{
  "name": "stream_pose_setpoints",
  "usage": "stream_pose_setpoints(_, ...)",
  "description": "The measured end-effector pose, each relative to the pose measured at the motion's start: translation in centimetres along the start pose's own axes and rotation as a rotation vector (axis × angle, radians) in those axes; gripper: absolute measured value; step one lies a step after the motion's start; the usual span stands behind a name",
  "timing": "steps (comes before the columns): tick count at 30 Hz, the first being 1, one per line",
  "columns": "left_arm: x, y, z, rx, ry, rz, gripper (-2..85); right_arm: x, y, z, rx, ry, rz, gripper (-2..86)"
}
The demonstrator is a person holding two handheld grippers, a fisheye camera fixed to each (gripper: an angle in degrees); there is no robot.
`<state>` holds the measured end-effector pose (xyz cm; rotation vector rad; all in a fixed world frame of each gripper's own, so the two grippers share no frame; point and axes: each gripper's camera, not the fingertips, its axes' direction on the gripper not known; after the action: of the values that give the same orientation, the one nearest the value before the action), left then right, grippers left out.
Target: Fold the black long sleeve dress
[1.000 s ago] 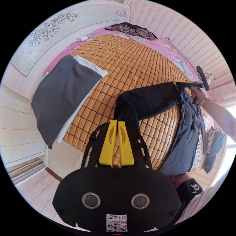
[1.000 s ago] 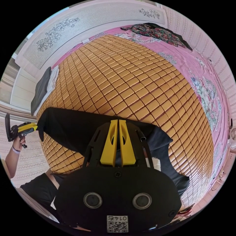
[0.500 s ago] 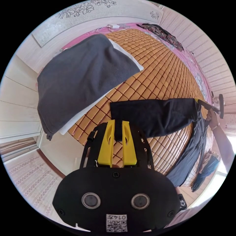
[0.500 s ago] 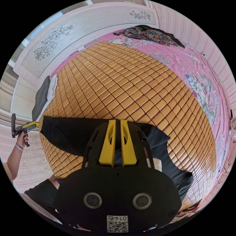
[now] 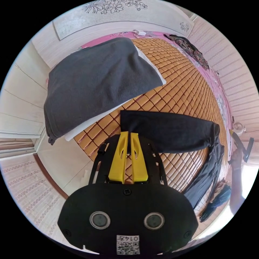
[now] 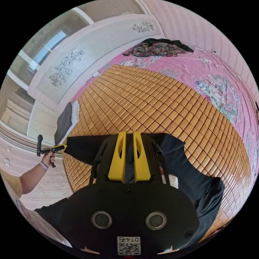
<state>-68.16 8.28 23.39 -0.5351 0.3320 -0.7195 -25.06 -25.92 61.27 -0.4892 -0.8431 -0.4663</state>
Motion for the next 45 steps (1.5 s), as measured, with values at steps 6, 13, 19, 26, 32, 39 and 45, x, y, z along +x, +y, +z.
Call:
stream_pose_setpoints(6, 8.6, 8.9, -2.3, -0.088, 0.172, 0.375, -1.0, 1.5, 19.7, -7.2, -0.153, 0.19, 0.18, 4.5)
stream_pose_setpoints(13, 16.1, 17.3, 4.2, -0.354, 0.157, 0.674, -0.5, 0.6, 39.6, -7.8, -0.396, 0.225, 0.625, 8.4)
stream_pose_setpoints(19, 15.7, 20.6, 5.7, -0.342, -0.015, 0.854, -0.7, -0.6, 45.0, -5.6, -0.448, 0.267, 0.693, 6.3)
stream_pose_setpoints(26, 12.0, 22.1, 4.8, -0.248, 0.062, 0.827, -0.8, -2.5, 48.6, -5.4, -0.294, 0.227, 0.676, 1.0)
stream_pose_setpoints(32, 7.5, 23.5, -1.3, -0.077, 0.347, 0.723, -0.8, -5.1, 51.1, -4.8, -0.275, 0.269, 0.626, -0.3)
stream_pose_setpoints(39, -1.7, 20.0, -5.4, 0.22, 0.365, 0.541, -0.9, -8.3, 51.2, -6.6, -0.119, 0.206, 0.603, -0.2)
stream_pose_setpoints(45, -9.8, 16.3, -6.4, 0.453, 0.282, 0.286, -0.8, -12.7, 45.4, -4.5, -0.079, 0.211, 0.427, -0.2)
